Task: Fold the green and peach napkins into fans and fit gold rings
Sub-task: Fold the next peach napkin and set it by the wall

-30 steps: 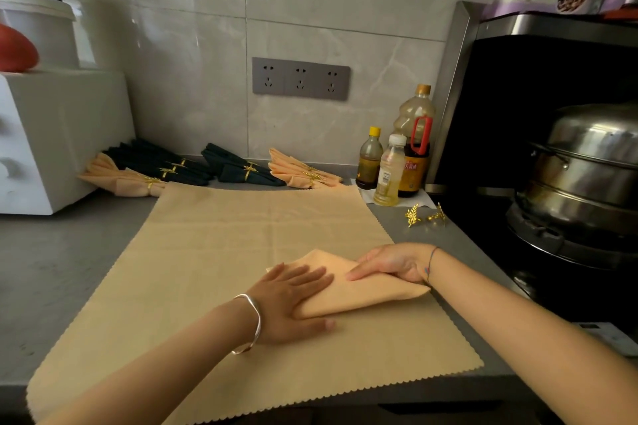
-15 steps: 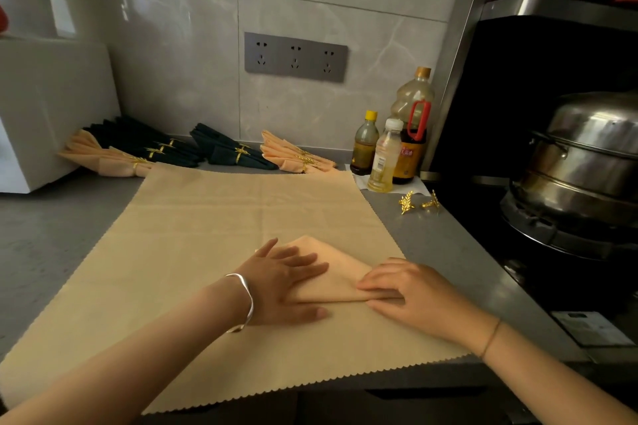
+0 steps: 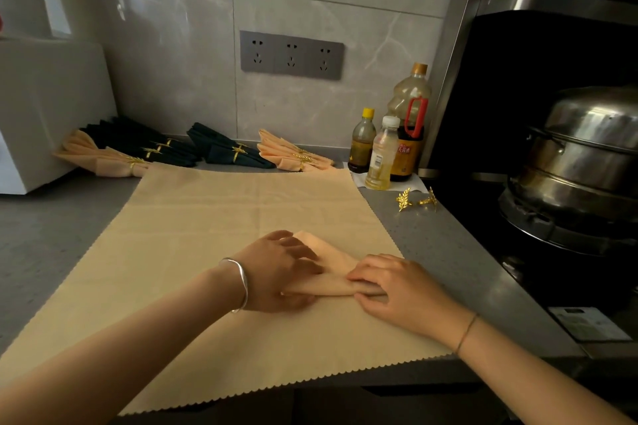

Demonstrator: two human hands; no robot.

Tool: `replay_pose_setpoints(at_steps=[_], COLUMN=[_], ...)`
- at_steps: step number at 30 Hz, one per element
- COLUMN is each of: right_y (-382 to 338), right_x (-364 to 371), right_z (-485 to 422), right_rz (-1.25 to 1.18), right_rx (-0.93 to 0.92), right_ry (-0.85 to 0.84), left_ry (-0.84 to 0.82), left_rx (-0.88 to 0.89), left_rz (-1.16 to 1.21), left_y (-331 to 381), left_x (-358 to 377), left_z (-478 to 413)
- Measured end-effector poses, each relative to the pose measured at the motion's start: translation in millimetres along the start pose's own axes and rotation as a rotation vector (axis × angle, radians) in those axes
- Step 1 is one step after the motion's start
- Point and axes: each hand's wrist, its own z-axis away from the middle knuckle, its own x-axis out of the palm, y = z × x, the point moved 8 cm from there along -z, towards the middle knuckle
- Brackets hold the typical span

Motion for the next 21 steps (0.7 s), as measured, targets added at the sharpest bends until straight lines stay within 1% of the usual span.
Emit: replay_pose_setpoints(at_steps=[1,3,4,6,7,8,10,13,16,18,21], right_y=[0.4,3.8,6.5,13.1,17.1,20.7,28.7,41.0,50.4,54.1,60.8], right_x=[1.7,2.9,2.6,1.2,0.7,0.8,3.1,10.3,17.8,20.3,22.9], right_z=[-1.6,-4.6,-5.8,-8.3,-9.8,-10.9,-14.9,-23.3,-31.4,-35.7,-39.7], right_rz=[0.006,-0.012,-0.037,-0.103,-0.132,-0.165,-0.273,-0.428,-0.493,-0.517,-0.541], right_rx=[0.0,0.019,0.039,0.092,0.126,0.163,0.241,0.34,0.4,0.425,0.474], right_ry=[0.001,0.01,0.014,0.021,0.019,0.016,0.014,0.011,-0.025,-0.035,-0.027], left_ry=[0.039,0.017,0.003,-0.065,-0.06,-0.029,0.033,0.06,0.115,0.119,0.105], left_rx=[0.013,-0.019,-0.084,-0.312,-0.388,-0.426,-0.465,-0.566,-0.666,-0.715,-0.771], left_rz=[-0.009,0.057,0.104,0.229,0.311,0.394,0.484,0.542,0.651,0.656,0.597], left_y=[-2.3,-10.4,-19.5,-47.3,-57.0,-63.4,-70.6,-81.1,-92.2,-96.6,-99.3], left_x=[-1.1,-1.8,-2.4,4.9,5.3,5.3,3.3,3.6,11.5,17.2,21.7], left_z=[-0.5,-2.1,-2.1,-0.3,-0.7,-2.7,-9.0,-18.5,-23.8,-25.9,-25.3])
